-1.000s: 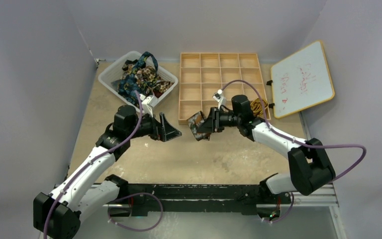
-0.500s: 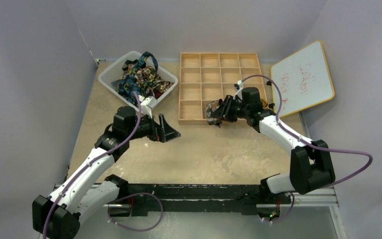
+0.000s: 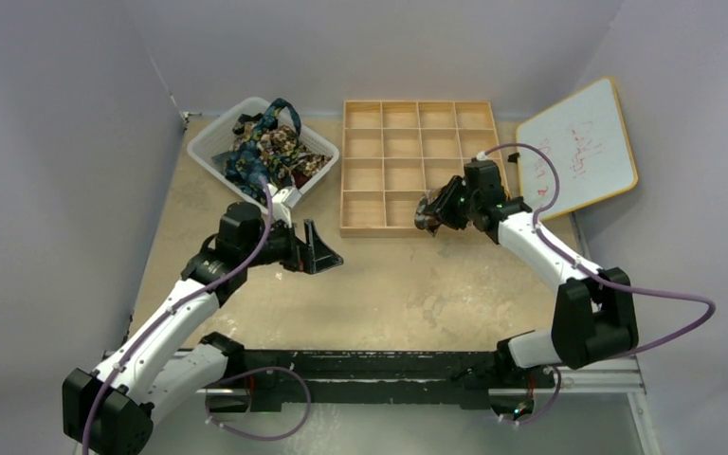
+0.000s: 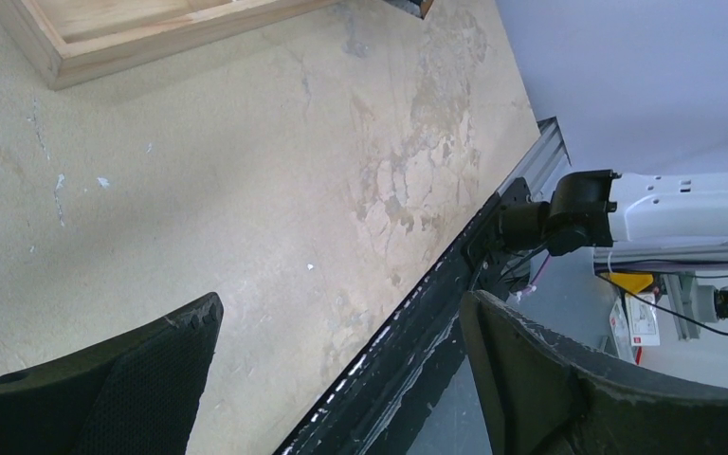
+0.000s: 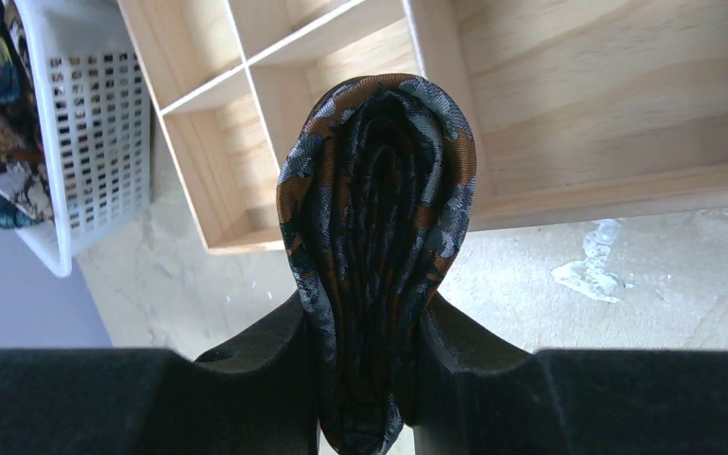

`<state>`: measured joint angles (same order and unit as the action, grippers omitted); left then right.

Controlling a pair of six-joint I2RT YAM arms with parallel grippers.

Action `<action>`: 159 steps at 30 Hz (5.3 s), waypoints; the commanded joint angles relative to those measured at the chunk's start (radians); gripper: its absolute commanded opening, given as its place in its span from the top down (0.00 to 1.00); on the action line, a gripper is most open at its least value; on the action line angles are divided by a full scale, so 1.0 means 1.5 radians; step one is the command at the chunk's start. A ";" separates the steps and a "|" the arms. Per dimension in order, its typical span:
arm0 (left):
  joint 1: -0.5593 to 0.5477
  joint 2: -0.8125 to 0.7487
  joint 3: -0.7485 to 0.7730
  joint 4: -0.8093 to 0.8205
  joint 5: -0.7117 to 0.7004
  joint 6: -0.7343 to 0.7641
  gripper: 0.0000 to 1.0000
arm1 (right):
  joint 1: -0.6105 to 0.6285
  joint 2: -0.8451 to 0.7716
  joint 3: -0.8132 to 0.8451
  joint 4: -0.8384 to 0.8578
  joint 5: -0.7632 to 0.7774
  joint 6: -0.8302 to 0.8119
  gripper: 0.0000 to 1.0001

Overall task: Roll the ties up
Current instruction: Place the tie in the storage box.

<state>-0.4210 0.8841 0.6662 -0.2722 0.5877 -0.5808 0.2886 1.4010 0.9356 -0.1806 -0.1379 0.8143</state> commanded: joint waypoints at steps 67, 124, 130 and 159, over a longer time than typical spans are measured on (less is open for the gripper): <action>0.004 0.047 0.032 0.010 0.044 0.023 0.06 | 0.025 0.309 0.222 -0.205 0.378 0.143 0.64; 0.005 0.061 0.034 0.014 0.051 0.015 0.06 | 0.032 0.237 0.329 -0.285 0.388 0.044 0.19; 0.005 0.061 0.033 0.012 0.051 0.016 0.06 | 0.031 0.236 0.309 -0.271 0.395 0.036 0.19; 0.005 0.054 0.037 -0.001 0.037 0.014 0.06 | 0.030 0.262 0.319 -0.278 0.401 0.022 0.29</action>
<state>-0.4210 0.9760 0.6830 -0.2939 0.6468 -0.5575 0.3393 1.8557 1.3823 -0.5632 0.4313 0.8574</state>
